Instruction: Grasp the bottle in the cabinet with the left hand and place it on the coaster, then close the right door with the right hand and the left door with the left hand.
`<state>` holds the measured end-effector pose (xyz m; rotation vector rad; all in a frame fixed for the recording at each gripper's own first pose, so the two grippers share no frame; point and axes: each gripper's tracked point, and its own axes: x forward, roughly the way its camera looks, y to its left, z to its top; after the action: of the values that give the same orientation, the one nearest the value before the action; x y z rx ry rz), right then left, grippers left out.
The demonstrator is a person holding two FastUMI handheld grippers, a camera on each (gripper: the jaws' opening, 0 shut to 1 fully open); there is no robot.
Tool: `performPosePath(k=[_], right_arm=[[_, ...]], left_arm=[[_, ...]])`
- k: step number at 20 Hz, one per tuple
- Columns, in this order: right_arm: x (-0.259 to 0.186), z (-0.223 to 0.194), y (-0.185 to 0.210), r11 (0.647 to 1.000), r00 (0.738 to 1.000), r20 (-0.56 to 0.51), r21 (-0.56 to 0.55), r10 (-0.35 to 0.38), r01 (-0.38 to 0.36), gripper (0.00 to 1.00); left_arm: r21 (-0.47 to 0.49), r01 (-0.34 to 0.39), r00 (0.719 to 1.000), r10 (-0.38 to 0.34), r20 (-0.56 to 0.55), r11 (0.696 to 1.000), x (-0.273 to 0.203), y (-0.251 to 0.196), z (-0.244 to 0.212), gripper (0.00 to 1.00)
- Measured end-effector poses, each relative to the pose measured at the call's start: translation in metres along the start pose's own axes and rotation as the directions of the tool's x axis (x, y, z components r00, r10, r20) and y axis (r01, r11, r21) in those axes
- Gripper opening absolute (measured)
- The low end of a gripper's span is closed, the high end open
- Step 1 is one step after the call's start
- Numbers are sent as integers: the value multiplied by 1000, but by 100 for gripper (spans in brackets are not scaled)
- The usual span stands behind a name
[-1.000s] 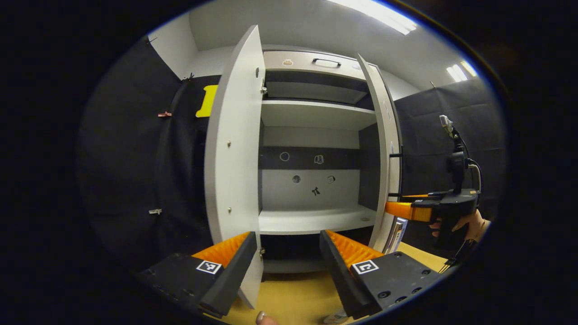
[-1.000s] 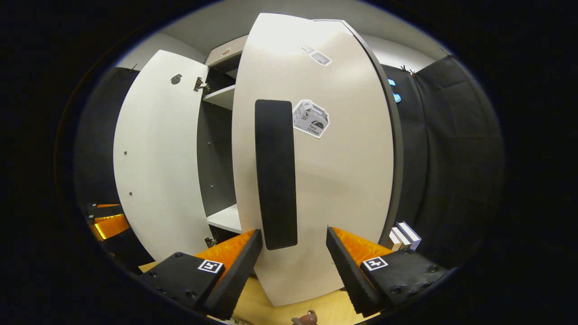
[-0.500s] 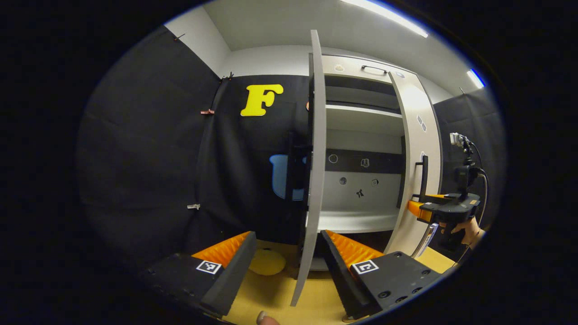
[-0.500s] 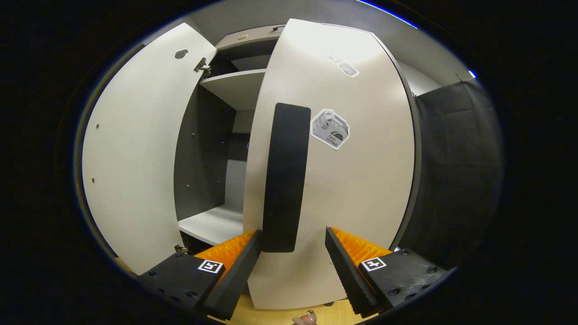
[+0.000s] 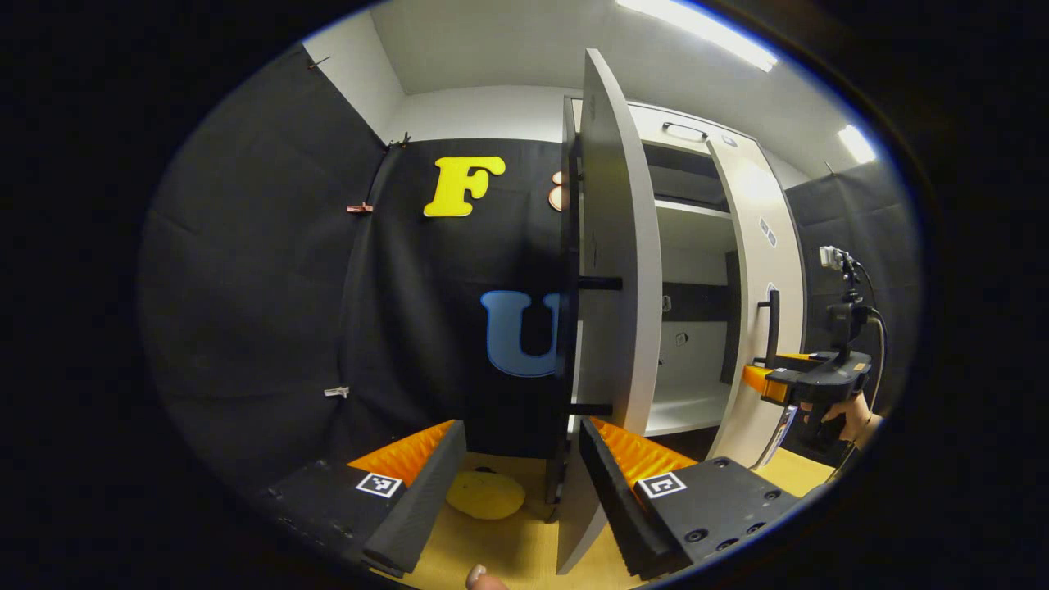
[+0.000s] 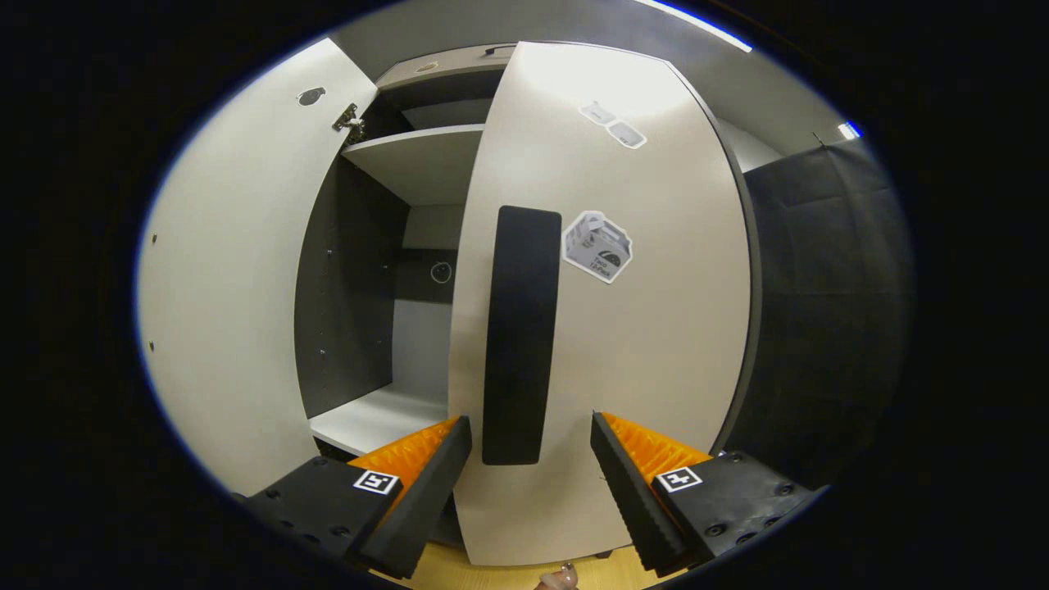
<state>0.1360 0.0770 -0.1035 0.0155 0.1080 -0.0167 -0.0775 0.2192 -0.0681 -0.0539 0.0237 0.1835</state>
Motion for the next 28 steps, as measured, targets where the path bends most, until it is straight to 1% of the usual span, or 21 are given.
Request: performPosePath(k=[1,3,5,9,12,14,16,18,21,23,27,28], right_arm=[[-8,1,-3,1000,1000,-2,3,-3,3,98],[-28,1,-6,1000,1000,-14,21,2,-2,98],[-40,1,-10,999,1000,-20,31,-9,9,98],[-59,9,-11,995,1000,-5,101,3,-2,98],[-68,12,-22,995,1000,6,100,0,-1,98],[-71,13,-30,998,1000,18,61,14,-15,98],[-72,9,-37,999,1000,6,35,25,-26,98],[-73,11,-42,998,999,12,33,44,-44,98],[-70,18,-51,997,997,44,23,68,-69,98],[-65,15,-57,997,996,37,14,81,-81,98],[-61,15,-68,995,995,43,17,95,-95,98],[-61,16,-71,995,994,46,19,95,-96,98]], left_arm=[[-6,24,1000,-24,-2,1000,2,-3,-1,89],[9,47,999,-47,3,999,-2,-3,2,88],[19,85,996,-85,-10,996,0,-11,1,88],[65,140,990,-139,-18,988,1,-31,2,88],[38,174,985,-174,-17,984,-1,-55,-1,88],[35,195,981,-194,-14,980,0,-68,-2,88],[43,209,978,-208,-11,977,2,-82,-2,88],[44,212,977,-212,-5,976,4,-96,-3,88],[67,194,981,-193,-9,979,12,-113,-7,88],[61,199,980,-199,-5,978,18,-130,-8,88],[70,232,973,-233,-2,970,38,-172,-12,88],[57,252,968,-252,-5,966,44,-185,-14,88]])
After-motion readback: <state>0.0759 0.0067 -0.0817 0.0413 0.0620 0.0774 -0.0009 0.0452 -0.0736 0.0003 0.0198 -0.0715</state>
